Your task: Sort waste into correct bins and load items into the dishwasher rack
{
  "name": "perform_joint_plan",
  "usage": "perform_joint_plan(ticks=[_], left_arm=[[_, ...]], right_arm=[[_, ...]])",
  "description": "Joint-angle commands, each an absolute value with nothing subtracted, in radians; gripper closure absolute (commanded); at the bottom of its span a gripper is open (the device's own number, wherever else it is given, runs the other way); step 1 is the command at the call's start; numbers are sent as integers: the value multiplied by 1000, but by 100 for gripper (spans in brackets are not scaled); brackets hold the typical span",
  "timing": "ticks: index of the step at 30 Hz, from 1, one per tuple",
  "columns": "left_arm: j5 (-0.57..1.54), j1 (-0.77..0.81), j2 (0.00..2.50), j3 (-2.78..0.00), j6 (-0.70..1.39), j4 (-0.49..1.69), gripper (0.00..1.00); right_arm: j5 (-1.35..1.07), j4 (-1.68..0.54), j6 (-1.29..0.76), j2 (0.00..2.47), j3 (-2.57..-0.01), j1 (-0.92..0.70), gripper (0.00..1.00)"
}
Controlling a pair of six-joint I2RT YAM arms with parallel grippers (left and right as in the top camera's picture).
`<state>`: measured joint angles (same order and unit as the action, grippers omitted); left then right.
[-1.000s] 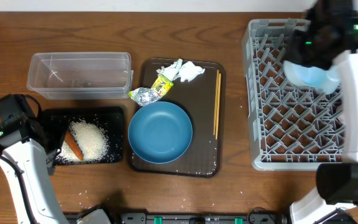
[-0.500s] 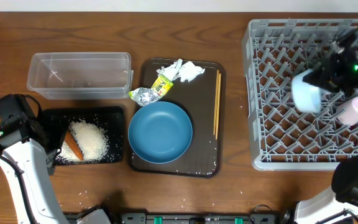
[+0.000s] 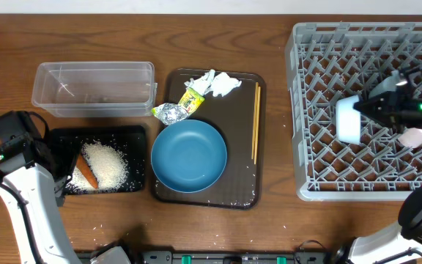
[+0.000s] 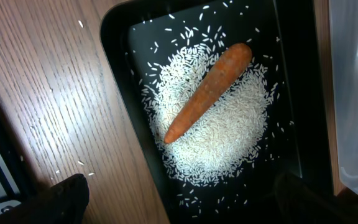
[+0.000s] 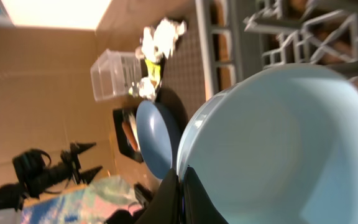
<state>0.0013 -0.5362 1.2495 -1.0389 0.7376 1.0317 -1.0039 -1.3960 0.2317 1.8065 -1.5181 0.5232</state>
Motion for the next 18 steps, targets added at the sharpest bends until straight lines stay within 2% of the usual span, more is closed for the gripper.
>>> perform_joint_plan(ticks=[1,13,18], left_arm=[[0,-541,1253,-1045,750,1035,2],[0,-541,1253,-1045,750,1035,2],[0,-541,1253,-1045,750,1035,2]], right_arm=[[-1009,-1390,255,1806,-1508,575,99],[-944,-1380,214,1806,-1508,641,99],[-1081,-1413,247,1806,-1508,640,99]])
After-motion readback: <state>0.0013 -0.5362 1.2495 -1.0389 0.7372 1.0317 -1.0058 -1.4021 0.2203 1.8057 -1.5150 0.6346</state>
